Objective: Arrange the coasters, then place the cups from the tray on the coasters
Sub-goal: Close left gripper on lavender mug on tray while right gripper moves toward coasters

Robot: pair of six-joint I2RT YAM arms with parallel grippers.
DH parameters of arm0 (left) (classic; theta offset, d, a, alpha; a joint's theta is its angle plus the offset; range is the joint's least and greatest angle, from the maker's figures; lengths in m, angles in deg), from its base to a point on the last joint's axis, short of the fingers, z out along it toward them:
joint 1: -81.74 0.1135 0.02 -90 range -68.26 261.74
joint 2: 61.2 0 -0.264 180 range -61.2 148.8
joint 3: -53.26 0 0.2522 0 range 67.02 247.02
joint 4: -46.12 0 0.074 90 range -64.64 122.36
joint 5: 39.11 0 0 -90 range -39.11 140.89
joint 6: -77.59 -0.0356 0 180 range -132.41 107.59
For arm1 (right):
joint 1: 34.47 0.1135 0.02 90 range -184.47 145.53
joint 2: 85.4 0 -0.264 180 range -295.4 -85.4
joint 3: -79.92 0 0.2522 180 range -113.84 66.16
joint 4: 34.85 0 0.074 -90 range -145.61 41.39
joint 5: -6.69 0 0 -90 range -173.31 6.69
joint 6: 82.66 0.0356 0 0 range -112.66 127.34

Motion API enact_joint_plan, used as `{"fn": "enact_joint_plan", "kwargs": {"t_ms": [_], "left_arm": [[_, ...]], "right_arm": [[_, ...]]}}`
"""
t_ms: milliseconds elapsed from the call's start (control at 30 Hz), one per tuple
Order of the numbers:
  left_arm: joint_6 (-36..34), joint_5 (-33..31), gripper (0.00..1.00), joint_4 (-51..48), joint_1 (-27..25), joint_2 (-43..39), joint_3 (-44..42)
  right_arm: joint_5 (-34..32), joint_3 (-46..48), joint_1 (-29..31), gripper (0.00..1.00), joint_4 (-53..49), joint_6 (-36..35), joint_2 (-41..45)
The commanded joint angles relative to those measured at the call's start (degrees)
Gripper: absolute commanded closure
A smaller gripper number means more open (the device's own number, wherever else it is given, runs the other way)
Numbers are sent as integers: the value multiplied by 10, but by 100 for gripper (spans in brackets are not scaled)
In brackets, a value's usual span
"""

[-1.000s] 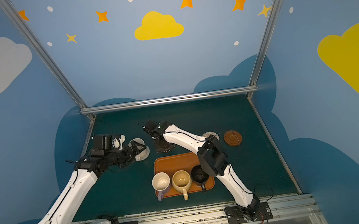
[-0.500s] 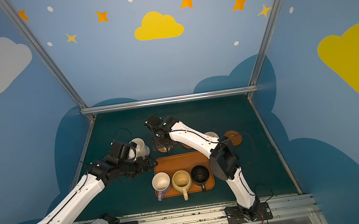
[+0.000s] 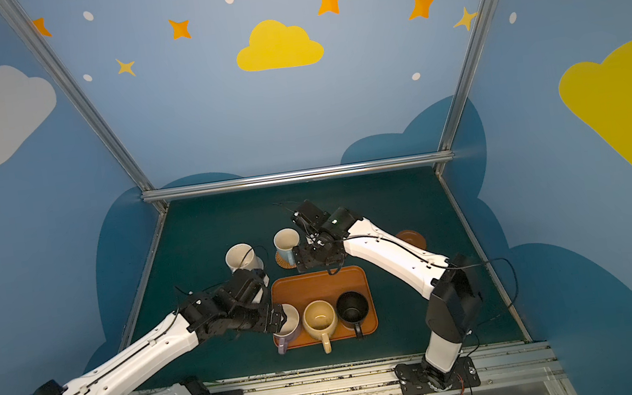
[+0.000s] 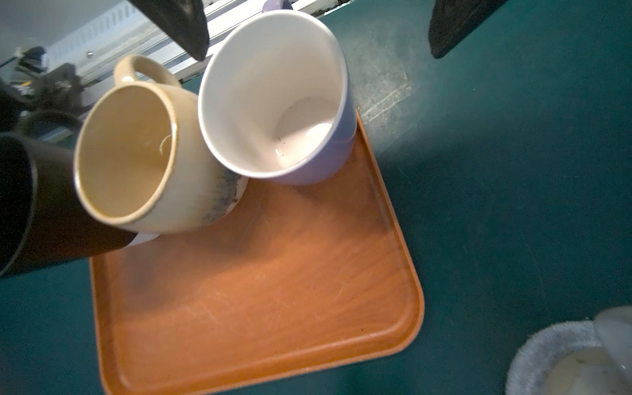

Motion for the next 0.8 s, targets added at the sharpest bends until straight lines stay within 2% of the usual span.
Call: {"fn": "enact_joint_plan", "kwargs": {"t_ms": [0,233,400,567,667,767], "left_arm": [[-13,-48,1,-36,-30,10,-2],[-12,-70,1,-7,-109,18,-23],[-18,-87,3,12,-132,23,-32],[-3,-105,19,-9,-131,37,-26],[-1,-104,35,-17,-131,41,-25],[-2,-100,35,-17,-131,49,-23]], "right_arm": [[17,29,-14,13,3,-22,49],[97,130,-25,11,82,-25,119],[82,140,-25,11,60,-40,141],[72,153,-25,11,51,-42,161],[72,163,-25,11,52,-39,173],[72,171,-25,11,54,-39,180]]}}
